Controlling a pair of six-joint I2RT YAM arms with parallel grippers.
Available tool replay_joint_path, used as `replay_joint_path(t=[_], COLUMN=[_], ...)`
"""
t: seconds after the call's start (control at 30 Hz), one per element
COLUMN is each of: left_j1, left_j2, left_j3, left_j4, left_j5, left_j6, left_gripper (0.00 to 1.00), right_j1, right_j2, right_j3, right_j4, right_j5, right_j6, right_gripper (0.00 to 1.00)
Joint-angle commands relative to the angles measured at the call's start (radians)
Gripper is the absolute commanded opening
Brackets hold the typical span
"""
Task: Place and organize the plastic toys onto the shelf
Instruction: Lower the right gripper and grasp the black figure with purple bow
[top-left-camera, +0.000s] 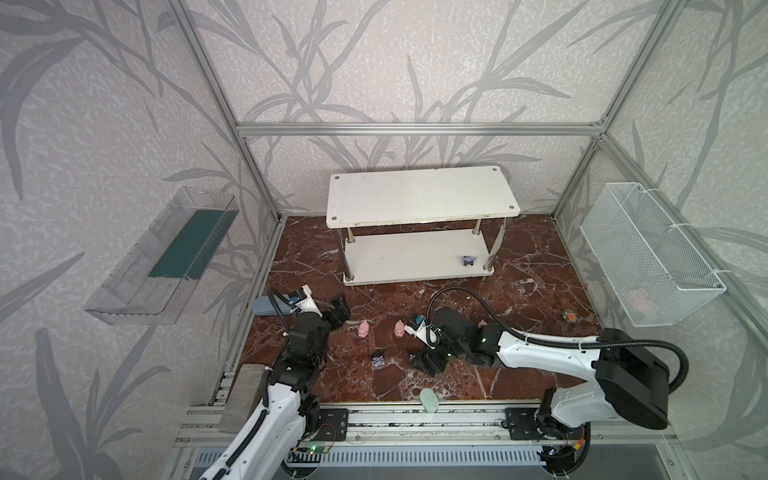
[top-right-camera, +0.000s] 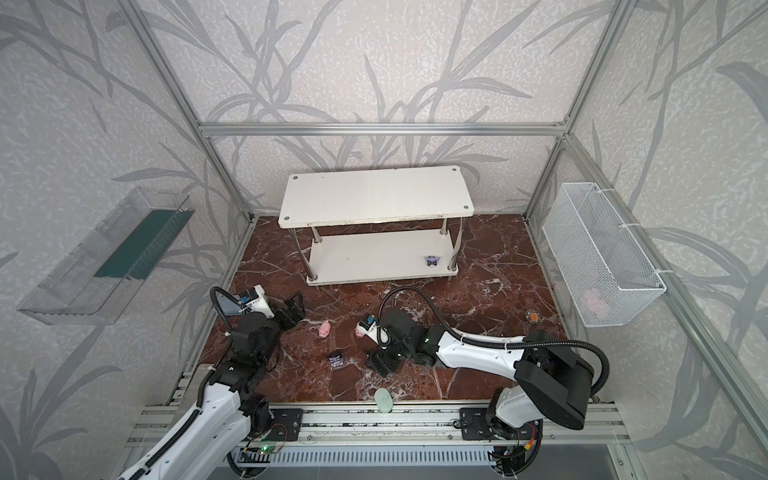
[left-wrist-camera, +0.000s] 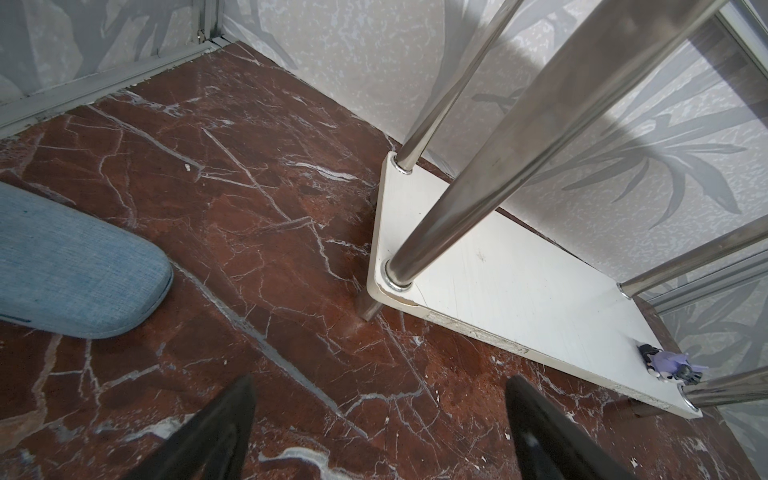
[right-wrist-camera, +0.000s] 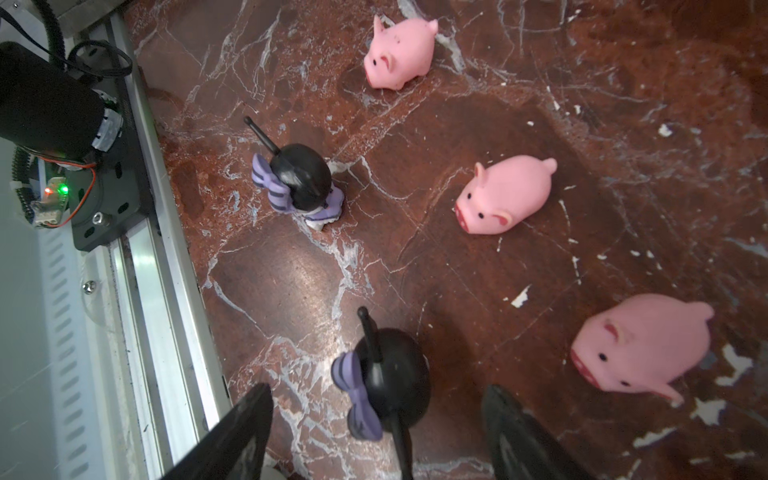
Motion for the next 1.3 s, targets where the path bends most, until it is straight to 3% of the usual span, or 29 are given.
replay_joint_path(t=[0.0,0.33,0.9,1.1,1.27], left_j1=[-0.004,-0.004,-0.004,-0.004,-0.004], left_j2=[-0.004,0.016,0.040,0.040,0.042], left_j3=[0.018,0.011,0.006,0.004,-0.006], left_j4=[0.009,0.032,0.052,0.055,0.080], left_j5=[-0.023,-0.029,-0.035,-0.038,-0.043], left_j6=[-0.002,-0.004,-0.008,-0.008,-0.008], left_gripper=[0.92,0.92,0.92,0.92,0.92], right_j1=[0.006,0.006,0.006,0.006,0.007], right_j2=[0.041,0.095,0.102,0.072,-0.001], right_j3=[0.036,0.050,0.066,0.076,0.141], right_j4=[-0.014,-0.021,-0.048,-0.087,-0.224], right_j5=[-0.029,-0.022,0.002,0.007,0.101], right_j6=[-0.026,-0.028,-0.048,-0.068,-0.121], right_gripper=[0.79,0.71,0.29,0.27,0.26])
